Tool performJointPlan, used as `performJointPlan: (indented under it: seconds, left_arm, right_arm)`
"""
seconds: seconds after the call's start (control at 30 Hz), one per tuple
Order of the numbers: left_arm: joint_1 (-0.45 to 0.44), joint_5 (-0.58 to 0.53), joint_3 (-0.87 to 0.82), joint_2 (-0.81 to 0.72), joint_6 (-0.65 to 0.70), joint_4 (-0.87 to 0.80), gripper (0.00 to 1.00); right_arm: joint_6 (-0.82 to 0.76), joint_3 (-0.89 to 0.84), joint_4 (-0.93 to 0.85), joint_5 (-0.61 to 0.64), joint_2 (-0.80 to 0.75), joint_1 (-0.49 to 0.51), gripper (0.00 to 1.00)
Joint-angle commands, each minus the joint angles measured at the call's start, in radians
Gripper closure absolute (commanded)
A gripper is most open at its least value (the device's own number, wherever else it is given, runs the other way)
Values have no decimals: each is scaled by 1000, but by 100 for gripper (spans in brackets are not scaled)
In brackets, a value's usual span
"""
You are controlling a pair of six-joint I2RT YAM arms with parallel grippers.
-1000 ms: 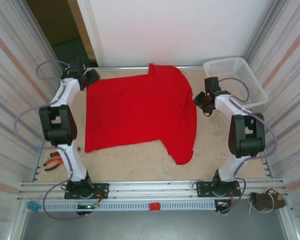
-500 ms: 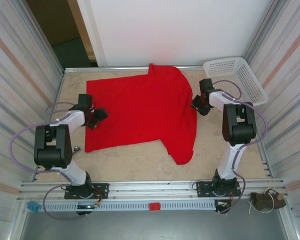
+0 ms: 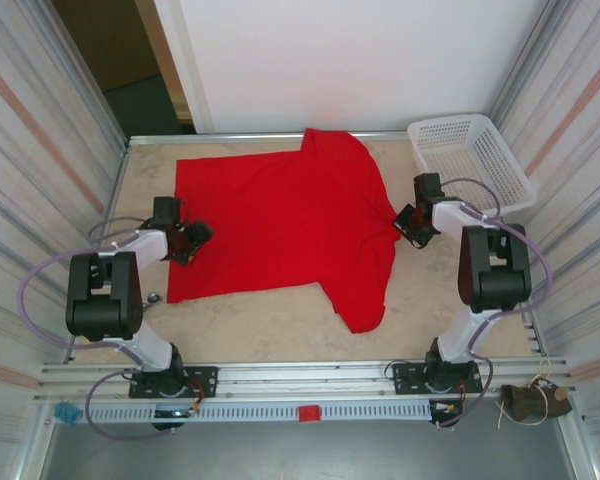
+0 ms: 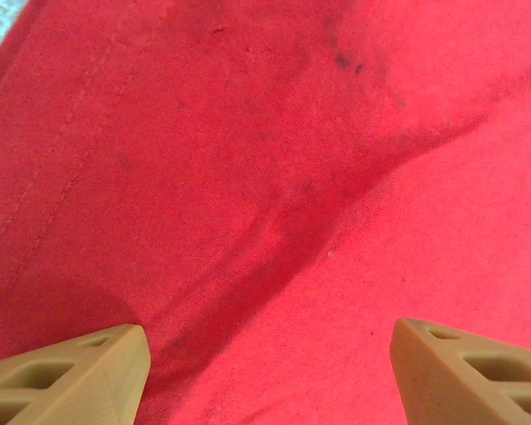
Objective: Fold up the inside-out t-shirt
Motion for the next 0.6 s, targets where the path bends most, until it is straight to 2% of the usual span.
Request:
performJointPlan:
  seconds: [0.0,0.13,0.23,0.37,0.4,0.47,0.5,0.57]
  left_arm:
    - [12,-20,-42,6,-16,-36,27]
    - [12,-12,-42,-5,-5,-41,27]
    - [9,-4,-41,-34,15,-62,27]
    - [2,5,-50,-94,32,-91,27]
    - [-1,6,-55,-110,35,-95,27]
    - [-5,4,-54,-141,37,-112,27]
    - [-6,4,-54,-155,39,-122,27]
    - [-11,4,-53,-194,44,-148,27]
  right_arm:
    - [39,-43,-4,24,-78,-11,100]
    - [42,-73,-2,40,-86,-31,100]
    - [44,-89,-15,95,-120,-80,100]
    - [15,-68,-68,104,-145,-138,100]
    - [6,-61,-77,101,-148,-139,94]
    - [-3,-62,-75,50,-162,-139,62]
    - [-3,-64,-80,26,-173,-133,55]
    - [-3,-71,-100,2,-224,-99,50]
